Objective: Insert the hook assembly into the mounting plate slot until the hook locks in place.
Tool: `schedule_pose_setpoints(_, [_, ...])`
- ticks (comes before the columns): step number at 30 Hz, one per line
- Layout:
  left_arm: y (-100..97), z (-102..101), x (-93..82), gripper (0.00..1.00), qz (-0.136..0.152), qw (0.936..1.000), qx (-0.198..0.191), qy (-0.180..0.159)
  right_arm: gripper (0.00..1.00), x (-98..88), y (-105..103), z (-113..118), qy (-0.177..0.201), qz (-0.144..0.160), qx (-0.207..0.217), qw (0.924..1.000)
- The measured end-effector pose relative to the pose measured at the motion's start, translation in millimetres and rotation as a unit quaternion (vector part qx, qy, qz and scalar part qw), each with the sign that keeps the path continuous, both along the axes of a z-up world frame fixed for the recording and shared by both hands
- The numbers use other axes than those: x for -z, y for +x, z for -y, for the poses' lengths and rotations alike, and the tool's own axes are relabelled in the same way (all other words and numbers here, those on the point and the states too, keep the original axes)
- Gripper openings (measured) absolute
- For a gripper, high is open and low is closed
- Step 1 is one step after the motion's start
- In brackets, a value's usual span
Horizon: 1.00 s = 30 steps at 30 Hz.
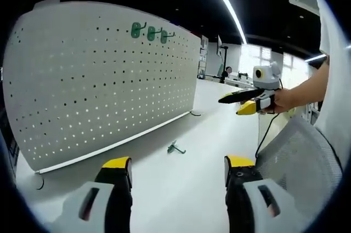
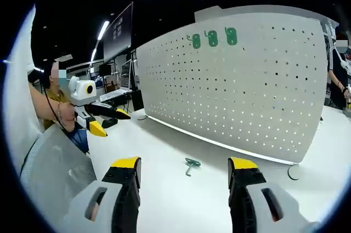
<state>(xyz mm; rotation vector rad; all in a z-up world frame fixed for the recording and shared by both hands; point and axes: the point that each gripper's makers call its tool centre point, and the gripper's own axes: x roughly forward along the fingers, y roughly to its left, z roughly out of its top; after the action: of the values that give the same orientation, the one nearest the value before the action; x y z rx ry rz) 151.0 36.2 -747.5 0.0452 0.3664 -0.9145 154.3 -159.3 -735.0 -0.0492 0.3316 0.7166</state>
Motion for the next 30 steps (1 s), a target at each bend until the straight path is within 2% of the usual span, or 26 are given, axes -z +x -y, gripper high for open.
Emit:
schedule_pose_setpoints(19, [11.5,13,1.9,0.70,-0.006,0.9999,0.015,0.005,0.62,5.8,-4,1,-0.007,-0.015,-0.002,0.9999])
schedule_pose_setpoints(28, [21.3,29,9.3,0.69,0.005,0.9959,0.061,0.067,0.62,6.7,-8,2,-0.008,-0.017,-0.002,0.9998])
schedule_pose_setpoints(30, [24.9,32,14.1,0.69,-0.003,0.9950,0.069,0.072,0.62,6.0,-9,2,-0.008,-0.018,-0.001,0.9998])
